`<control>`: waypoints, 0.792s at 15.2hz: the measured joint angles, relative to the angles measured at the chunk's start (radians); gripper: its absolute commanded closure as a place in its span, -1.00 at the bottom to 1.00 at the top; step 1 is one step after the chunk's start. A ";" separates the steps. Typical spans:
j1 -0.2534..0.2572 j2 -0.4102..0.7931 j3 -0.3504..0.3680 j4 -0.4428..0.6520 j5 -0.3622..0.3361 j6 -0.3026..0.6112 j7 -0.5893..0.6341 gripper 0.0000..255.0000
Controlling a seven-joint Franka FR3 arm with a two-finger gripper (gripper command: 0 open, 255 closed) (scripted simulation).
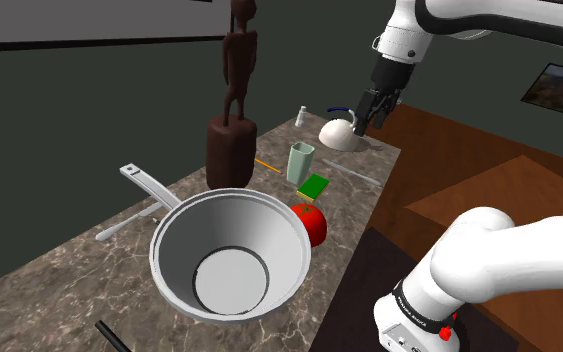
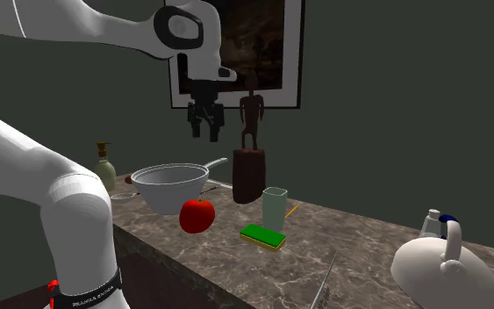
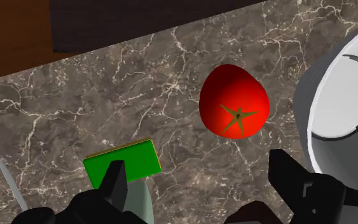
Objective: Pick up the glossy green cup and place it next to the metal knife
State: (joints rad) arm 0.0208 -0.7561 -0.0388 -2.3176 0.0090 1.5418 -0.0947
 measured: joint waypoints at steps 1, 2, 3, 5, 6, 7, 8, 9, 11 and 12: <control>0.000 0.000 0.000 0.000 0.000 0.000 0.000 -1.00; 0.001 0.009 -0.003 -0.006 -0.003 0.016 -0.008 -1.00; 0.002 0.028 -0.008 -0.013 -0.007 0.043 -0.018 -1.00; 0.006 0.068 -0.018 -0.025 -0.015 0.102 -0.043 -1.00; 0.008 0.087 -0.021 -0.040 -0.018 0.138 -0.054 -1.00; 0.009 0.114 -0.031 -0.040 -0.024 0.169 -0.072 -1.00; 0.012 0.143 -0.033 -0.039 -0.026 0.201 -0.082 -1.00; 0.014 0.176 -0.039 -0.039 -0.029 0.238 -0.097 -1.00; 0.018 0.231 -0.050 -0.048 -0.034 0.308 -0.124 -1.00; 0.021 0.265 -0.055 -0.038 -0.036 0.337 -0.137 -1.00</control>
State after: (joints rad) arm 0.0416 -0.4913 -0.0934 -2.3557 -0.0265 1.8784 -0.2322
